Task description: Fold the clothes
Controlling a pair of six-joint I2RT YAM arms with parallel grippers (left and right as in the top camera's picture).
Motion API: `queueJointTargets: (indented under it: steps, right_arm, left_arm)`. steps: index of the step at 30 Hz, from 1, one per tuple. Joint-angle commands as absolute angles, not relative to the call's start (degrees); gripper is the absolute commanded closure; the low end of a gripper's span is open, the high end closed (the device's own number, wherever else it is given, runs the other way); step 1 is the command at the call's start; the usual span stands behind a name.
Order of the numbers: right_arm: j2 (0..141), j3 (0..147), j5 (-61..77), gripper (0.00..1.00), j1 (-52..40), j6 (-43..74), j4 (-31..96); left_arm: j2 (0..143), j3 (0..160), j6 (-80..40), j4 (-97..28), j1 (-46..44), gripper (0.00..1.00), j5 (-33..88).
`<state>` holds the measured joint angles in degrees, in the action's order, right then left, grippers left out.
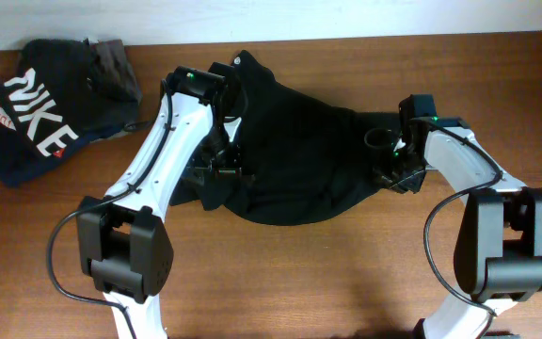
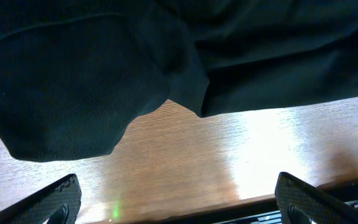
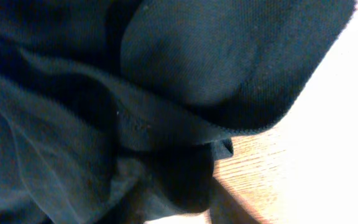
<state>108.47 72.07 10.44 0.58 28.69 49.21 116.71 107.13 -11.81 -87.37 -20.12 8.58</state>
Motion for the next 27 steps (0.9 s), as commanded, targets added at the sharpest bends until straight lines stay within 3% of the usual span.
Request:
queueJointTargets:
  steps: [1, 2, 4, 17, 27]
  right_arm:
    - [109.25, 71.53, 9.1, 0.91, 0.05, 29.06, 49.21]
    - [109.25, 71.53, 8.86, 0.96, 0.05, 29.06, 49.28]
    - [109.25, 71.53, 7.81, 0.96, 0.05, 29.06, 49.56]
    - [105.78, 85.21, -4.95, 0.96, 0.38, 25.98, 71.59]
    - [105.78, 85.41, -12.05, 0.94, 0.38, 25.96, 83.66]
  left_arm:
    - [116.25, 106.85, -12.14, -87.44, -19.99, 0.01, 8.56]
    - [116.25, 106.85, -12.14, -87.46, -19.99, 0.0, 8.58]
    - [116.25, 106.85, -12.14, -87.59, -19.99, 0.01, 8.56]
    - [116.25, 106.85, -12.14, -87.85, -19.99, 0.01, 7.46]
    - [116.25, 106.85, -12.14, -87.64, -19.99, 0.01, 7.44]
